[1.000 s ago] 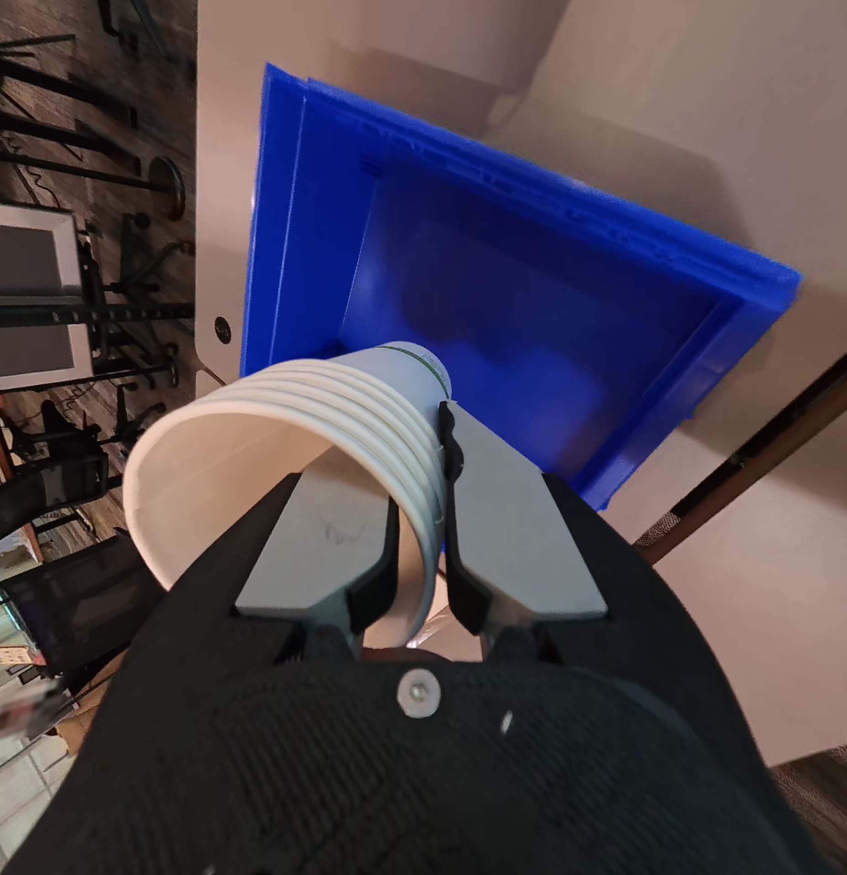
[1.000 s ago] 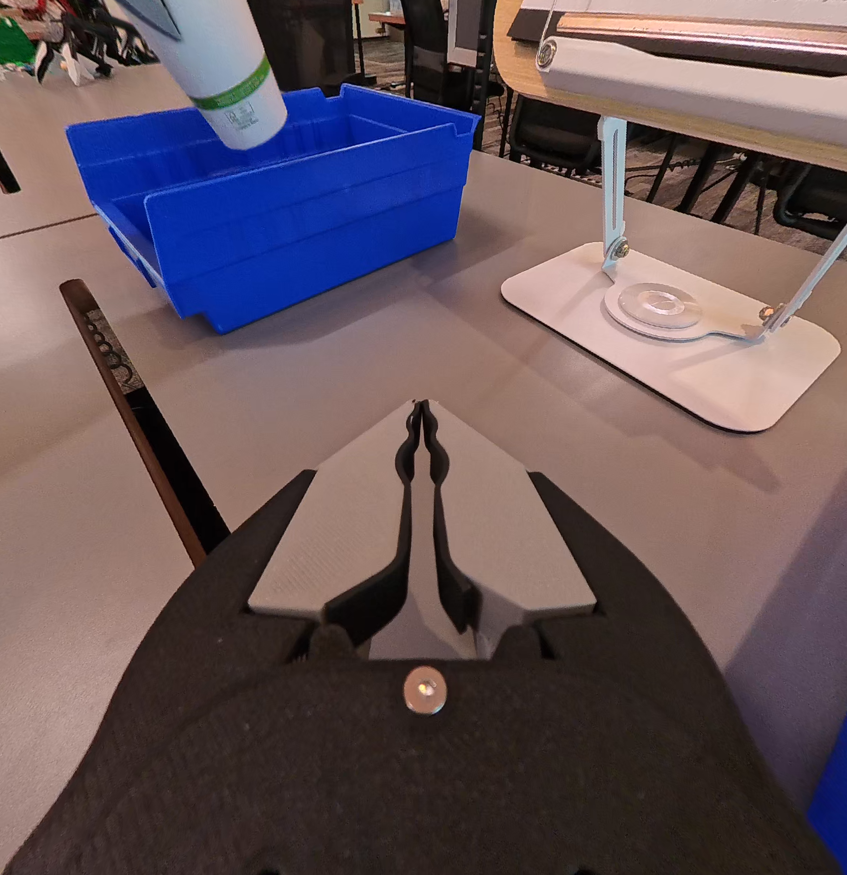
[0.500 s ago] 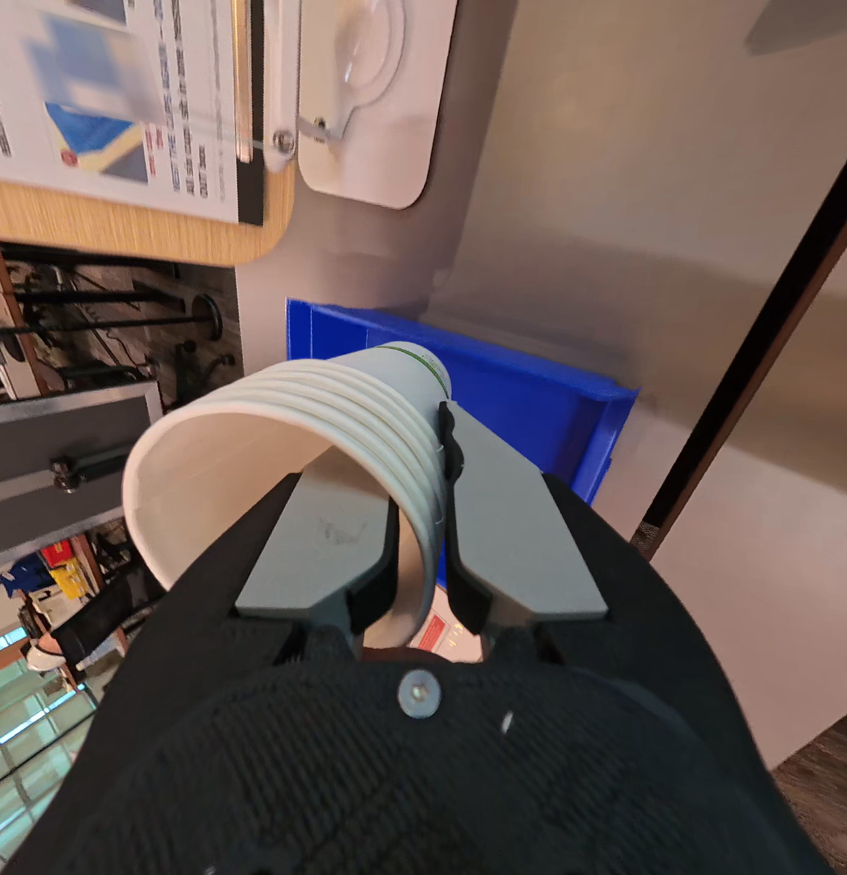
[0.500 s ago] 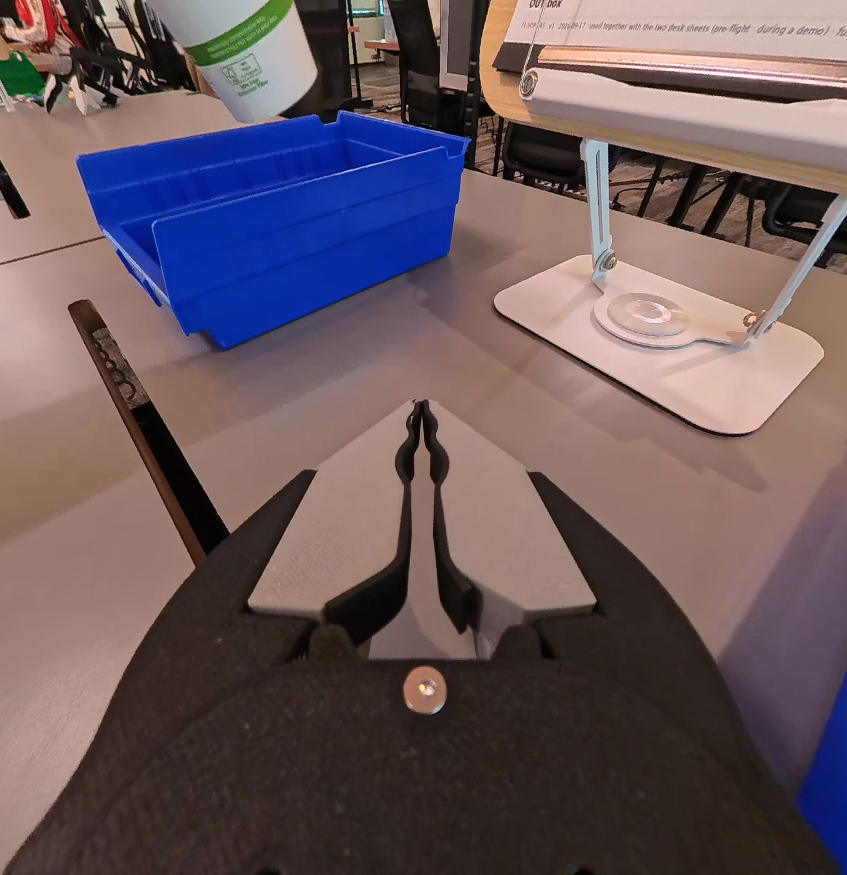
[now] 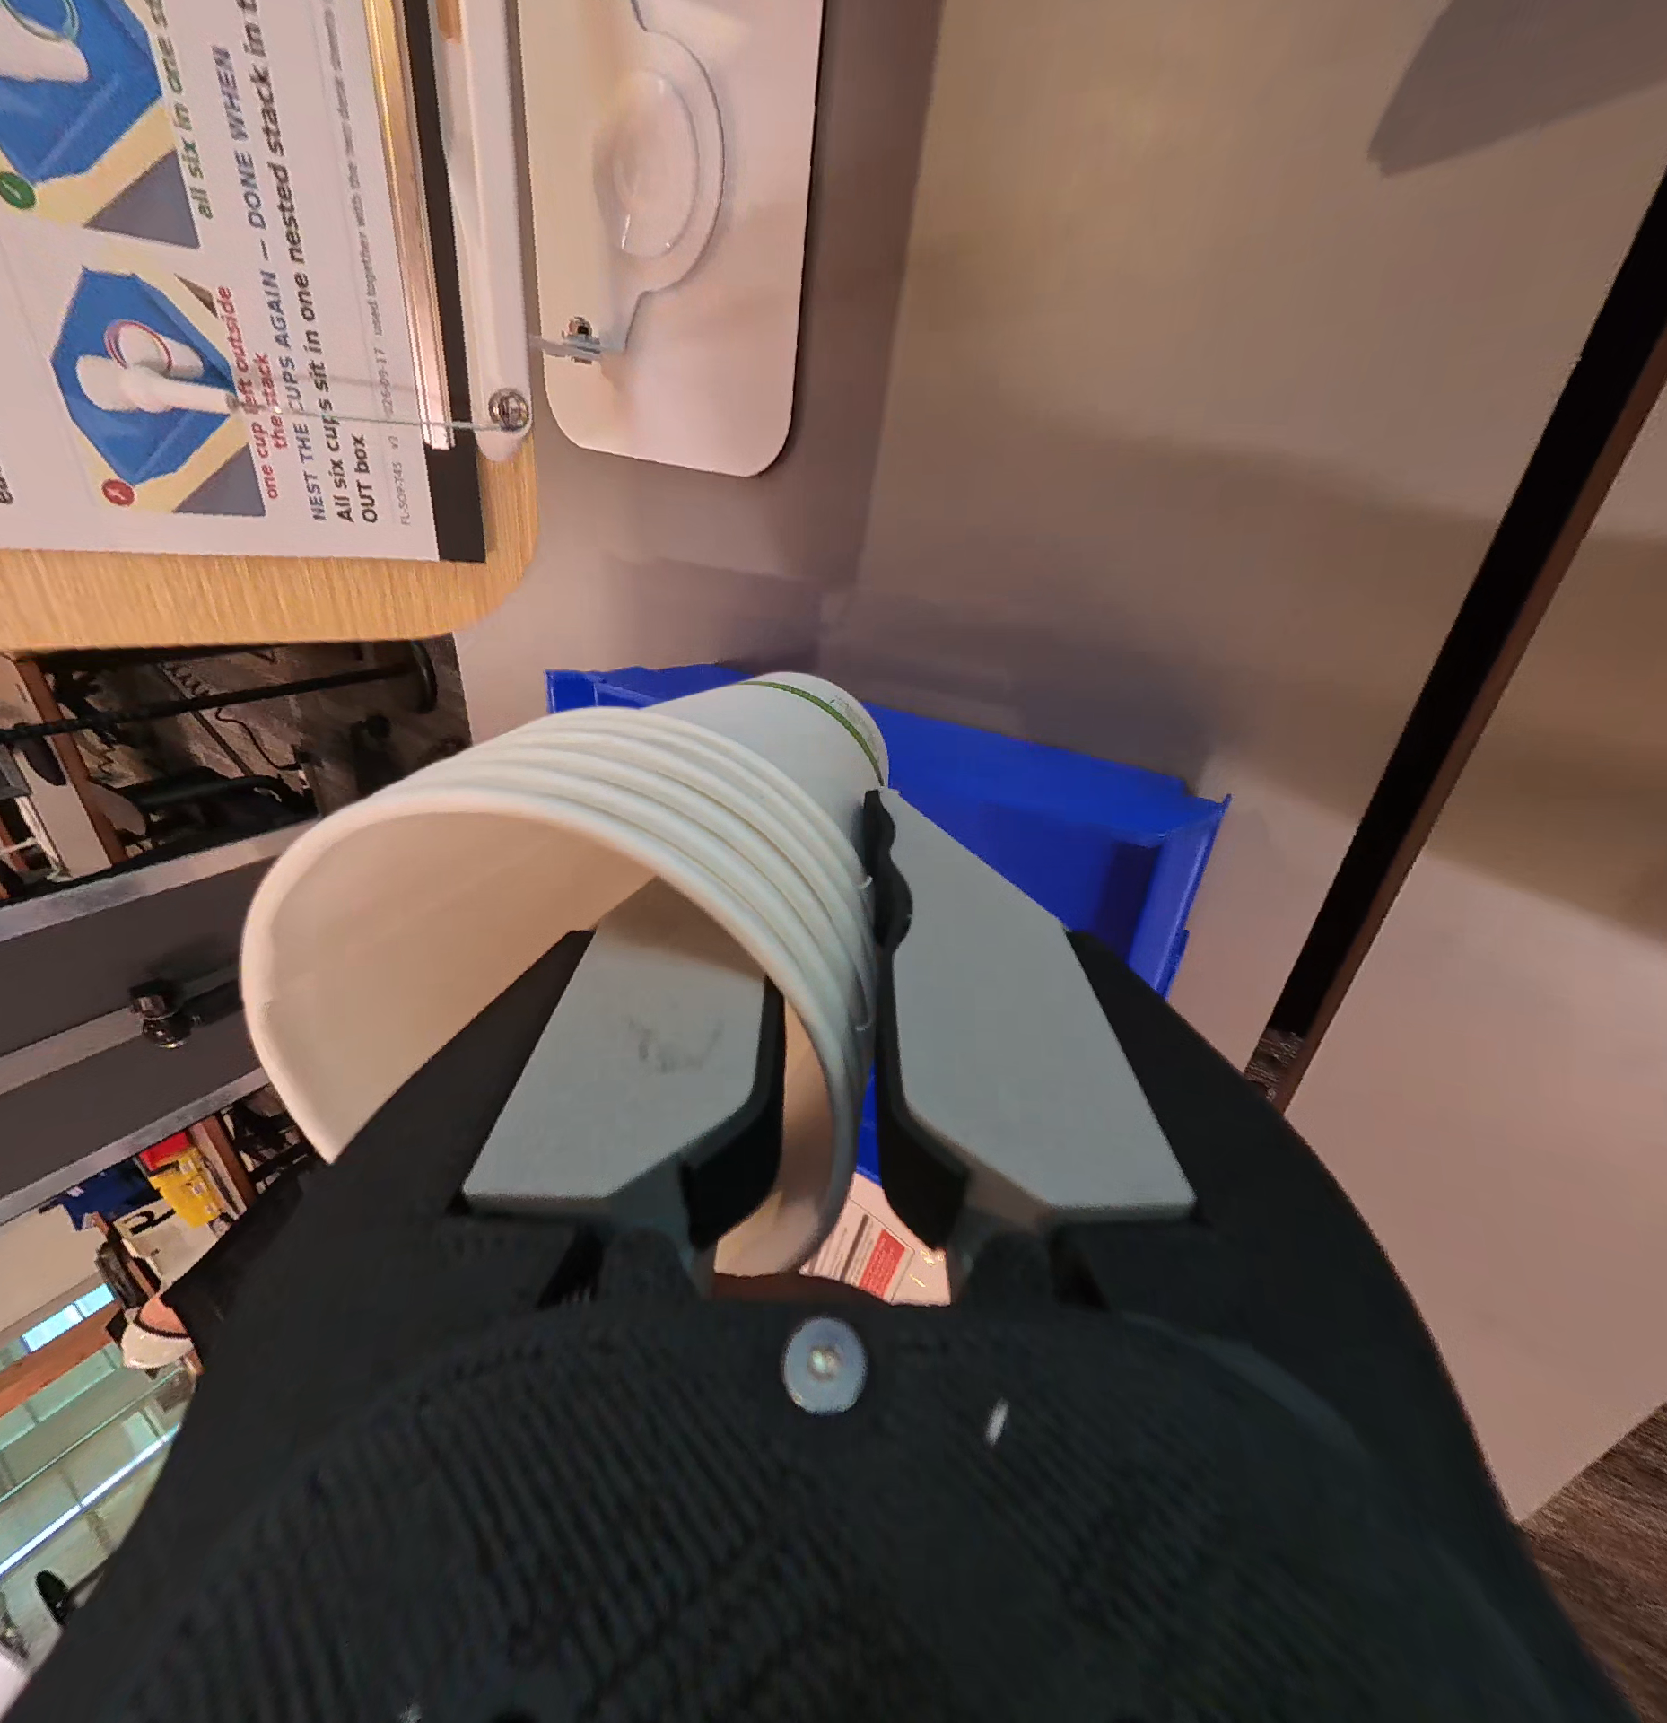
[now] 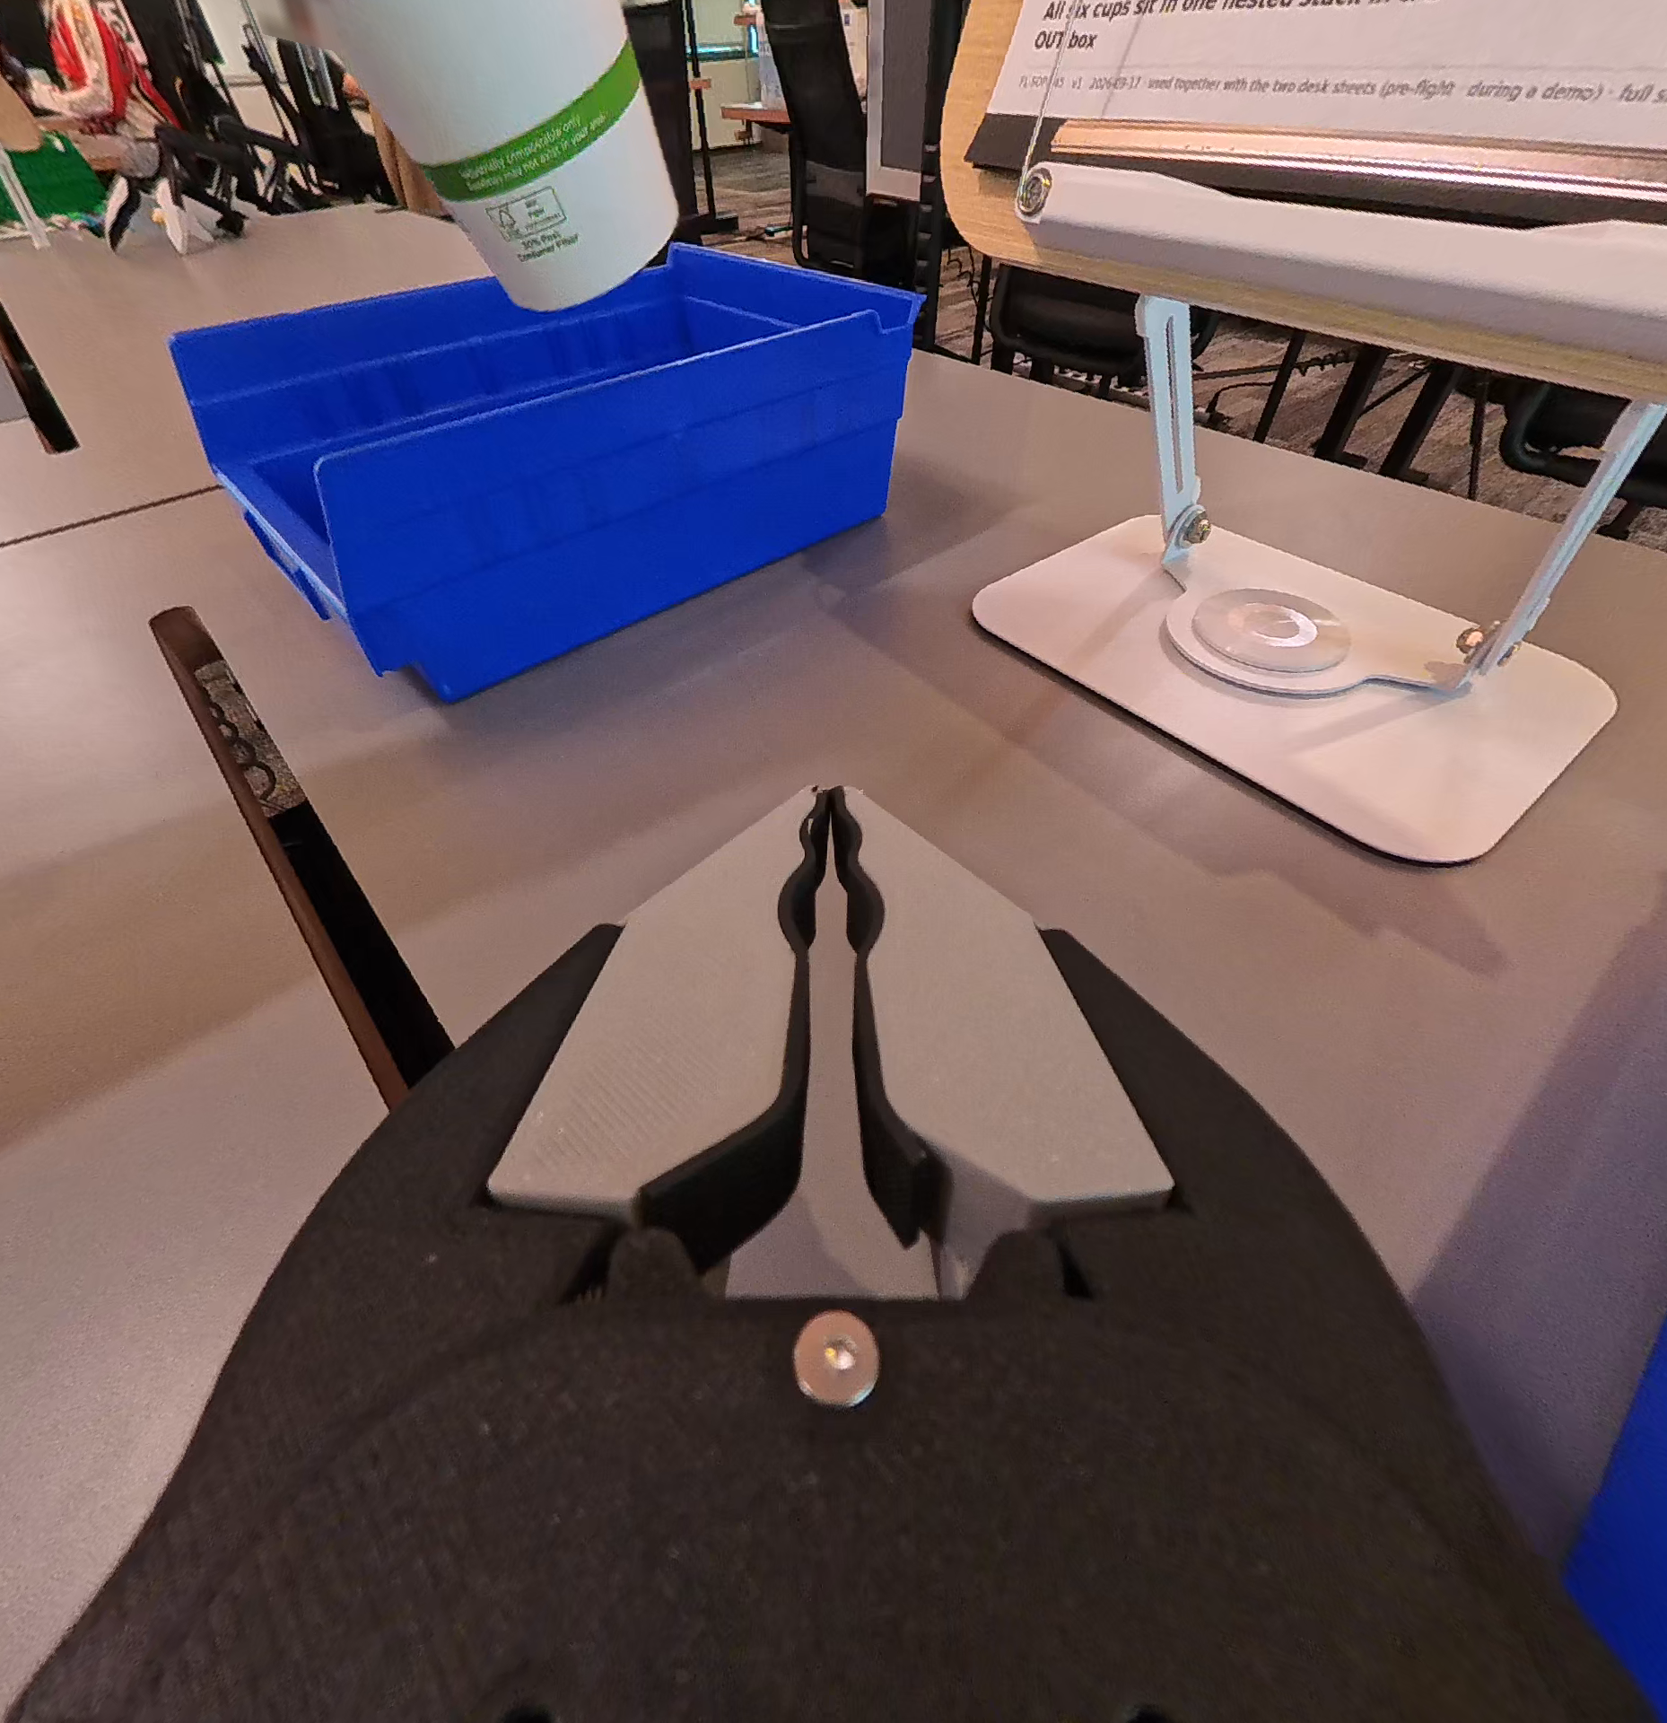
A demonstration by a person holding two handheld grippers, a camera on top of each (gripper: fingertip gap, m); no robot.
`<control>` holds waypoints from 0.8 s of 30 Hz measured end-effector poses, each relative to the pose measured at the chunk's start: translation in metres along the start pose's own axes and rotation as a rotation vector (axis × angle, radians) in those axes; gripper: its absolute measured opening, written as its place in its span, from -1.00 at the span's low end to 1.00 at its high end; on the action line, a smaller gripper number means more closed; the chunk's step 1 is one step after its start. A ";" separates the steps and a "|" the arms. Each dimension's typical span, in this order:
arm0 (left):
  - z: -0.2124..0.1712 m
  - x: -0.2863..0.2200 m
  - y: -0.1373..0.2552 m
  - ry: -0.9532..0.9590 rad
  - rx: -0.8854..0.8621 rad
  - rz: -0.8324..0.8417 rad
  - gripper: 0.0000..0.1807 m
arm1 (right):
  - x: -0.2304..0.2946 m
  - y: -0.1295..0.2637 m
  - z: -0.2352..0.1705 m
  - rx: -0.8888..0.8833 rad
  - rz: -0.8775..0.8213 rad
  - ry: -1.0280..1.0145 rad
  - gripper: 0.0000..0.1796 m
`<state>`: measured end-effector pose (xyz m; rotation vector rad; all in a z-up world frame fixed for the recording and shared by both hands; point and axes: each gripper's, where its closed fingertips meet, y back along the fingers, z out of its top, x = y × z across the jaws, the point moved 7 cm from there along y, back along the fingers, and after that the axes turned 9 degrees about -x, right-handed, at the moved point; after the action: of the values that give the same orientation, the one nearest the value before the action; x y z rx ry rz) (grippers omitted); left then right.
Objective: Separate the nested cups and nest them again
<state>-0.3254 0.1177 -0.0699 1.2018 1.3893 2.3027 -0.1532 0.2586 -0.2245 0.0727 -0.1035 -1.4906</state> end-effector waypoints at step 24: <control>-0.089 -0.026 -0.056 0.230 0.131 -0.228 -0.88 | -0.001 -0.001 -0.002 0.007 -0.003 0.004 -1.00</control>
<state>-0.3860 0.0763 -0.1499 0.7784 1.6812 2.2725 -0.1537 0.2590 -0.2262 0.0819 -0.1055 -1.4928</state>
